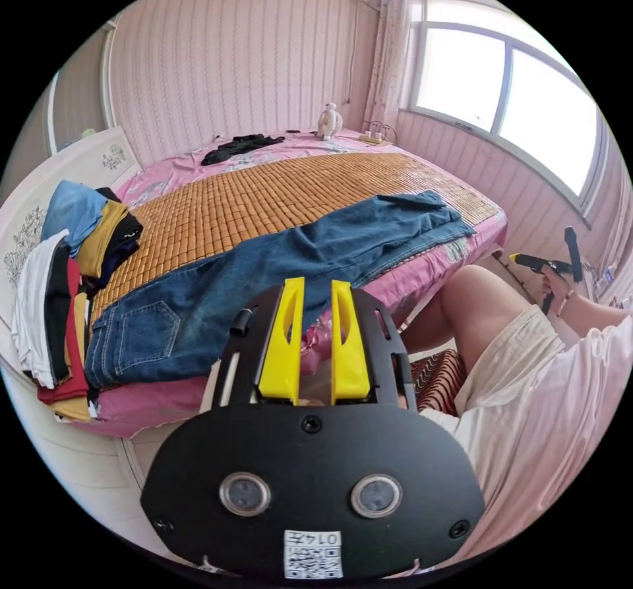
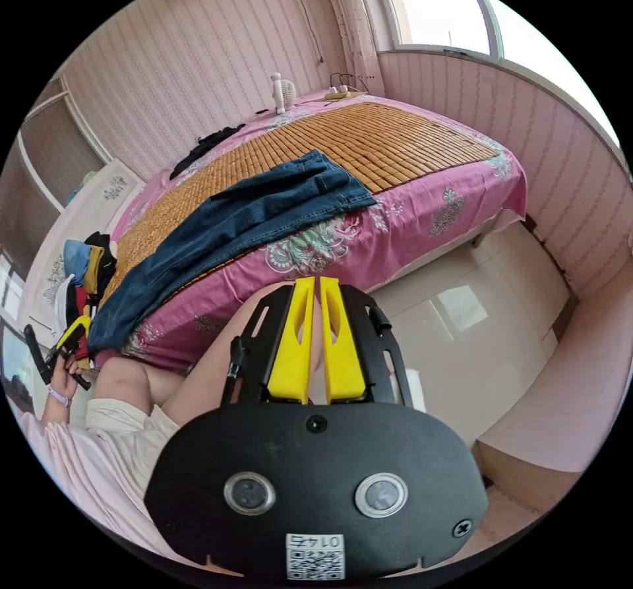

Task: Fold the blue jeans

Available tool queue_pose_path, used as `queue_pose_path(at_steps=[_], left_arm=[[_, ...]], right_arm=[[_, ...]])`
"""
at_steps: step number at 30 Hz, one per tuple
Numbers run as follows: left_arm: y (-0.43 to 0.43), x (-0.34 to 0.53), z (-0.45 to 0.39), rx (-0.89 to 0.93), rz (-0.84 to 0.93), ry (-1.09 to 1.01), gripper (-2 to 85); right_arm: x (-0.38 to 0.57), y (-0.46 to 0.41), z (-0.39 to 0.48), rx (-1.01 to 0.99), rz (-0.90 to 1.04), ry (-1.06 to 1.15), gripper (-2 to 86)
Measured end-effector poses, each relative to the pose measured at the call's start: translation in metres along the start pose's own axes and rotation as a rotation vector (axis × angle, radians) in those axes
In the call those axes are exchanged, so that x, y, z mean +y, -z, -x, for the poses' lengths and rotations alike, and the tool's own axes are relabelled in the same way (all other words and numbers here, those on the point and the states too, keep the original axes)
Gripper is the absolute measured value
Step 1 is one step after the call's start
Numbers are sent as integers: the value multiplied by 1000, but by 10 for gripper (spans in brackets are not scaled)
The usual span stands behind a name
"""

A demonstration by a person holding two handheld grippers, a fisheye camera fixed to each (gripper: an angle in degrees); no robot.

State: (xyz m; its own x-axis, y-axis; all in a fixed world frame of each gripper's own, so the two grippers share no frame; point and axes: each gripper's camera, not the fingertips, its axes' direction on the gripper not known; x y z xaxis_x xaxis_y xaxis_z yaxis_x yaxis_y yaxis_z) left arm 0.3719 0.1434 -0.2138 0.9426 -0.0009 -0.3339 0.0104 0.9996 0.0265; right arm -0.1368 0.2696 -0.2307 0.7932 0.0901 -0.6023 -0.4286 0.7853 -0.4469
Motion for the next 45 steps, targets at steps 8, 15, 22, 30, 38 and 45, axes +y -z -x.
queue_pose_path(at_steps=[8, 15, 22, 30, 38, 45], left_arm=[[-47, 2, -57, 104, 75, -76, 84], [-81, -7, -72, 115, 65, -101, 93], [-128, -31, -76, 95, 113, -149, 94], [-199, -34, -67, 97, 267, -95, 91], [-209, -23, -57, 145, 231, -71, 65], [-186, -35, -63, 94, 142, -148, -8]], right_arm=[[13, 7, -40, -78, 18, -44, 63], [-23, -1, -67, -145, -38, -82, 75], [-116, -27, -93, -166, -90, -135, 94], [-181, -96, -134, -60, 25, -281, 111], [-222, -87, -132, -52, 54, -183, 15], [-284, -5, -65, -260, -200, 92, 5]])
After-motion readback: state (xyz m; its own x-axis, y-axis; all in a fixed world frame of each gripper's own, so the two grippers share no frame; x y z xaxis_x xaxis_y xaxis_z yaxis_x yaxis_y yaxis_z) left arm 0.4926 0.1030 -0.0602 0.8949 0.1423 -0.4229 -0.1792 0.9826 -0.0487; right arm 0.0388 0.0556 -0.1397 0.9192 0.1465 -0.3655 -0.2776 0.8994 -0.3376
